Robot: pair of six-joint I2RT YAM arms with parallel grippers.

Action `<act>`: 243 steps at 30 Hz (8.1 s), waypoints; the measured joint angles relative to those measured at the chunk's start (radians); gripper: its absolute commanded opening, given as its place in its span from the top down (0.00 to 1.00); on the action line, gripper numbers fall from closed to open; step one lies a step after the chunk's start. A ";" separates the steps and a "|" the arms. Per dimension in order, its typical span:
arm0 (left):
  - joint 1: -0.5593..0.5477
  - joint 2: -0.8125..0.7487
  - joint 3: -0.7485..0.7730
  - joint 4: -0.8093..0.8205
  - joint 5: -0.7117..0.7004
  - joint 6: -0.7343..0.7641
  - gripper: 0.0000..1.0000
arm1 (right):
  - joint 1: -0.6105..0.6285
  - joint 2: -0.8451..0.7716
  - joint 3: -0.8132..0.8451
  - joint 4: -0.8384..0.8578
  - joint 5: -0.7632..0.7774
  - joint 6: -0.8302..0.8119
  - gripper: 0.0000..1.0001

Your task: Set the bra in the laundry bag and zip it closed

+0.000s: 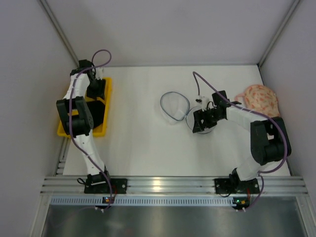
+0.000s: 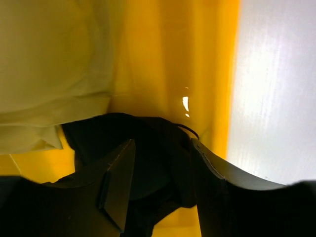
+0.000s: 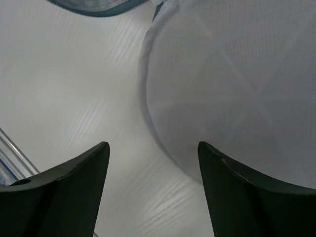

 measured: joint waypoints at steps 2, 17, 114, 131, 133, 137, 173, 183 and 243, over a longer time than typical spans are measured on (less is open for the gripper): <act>0.001 0.023 0.014 0.005 -0.021 -0.010 0.48 | 0.000 0.045 0.000 0.050 0.006 0.021 0.27; 0.003 0.076 0.013 0.013 -0.062 -0.047 1.00 | 0.002 0.177 0.166 0.157 0.086 0.087 0.27; -0.772 -0.765 -0.988 0.141 0.470 0.983 0.47 | -0.218 -0.394 0.107 -0.385 -0.215 -0.102 0.30; -0.849 -0.768 -1.122 0.216 0.374 0.998 1.00 | -0.218 -0.420 0.100 -0.409 -0.215 -0.111 0.32; -0.854 -0.811 -1.127 0.214 0.369 0.980 1.00 | -0.218 -0.420 0.100 -0.413 -0.215 -0.112 0.33; -0.868 -0.925 -1.121 0.206 0.370 0.925 1.00 | -0.218 -0.420 0.100 -0.424 -0.215 -0.113 0.33; -0.893 -0.688 -1.065 0.239 0.323 0.945 1.00 | -0.219 -0.425 0.101 -0.474 -0.180 -0.165 0.16; -0.897 -0.924 -0.926 0.101 0.358 0.840 1.00 | -0.219 -0.426 0.100 -0.474 -0.183 -0.172 0.16; -0.222 -0.484 -0.808 0.285 0.527 -0.162 0.50 | 0.008 -0.325 -0.469 0.449 -0.251 0.686 0.39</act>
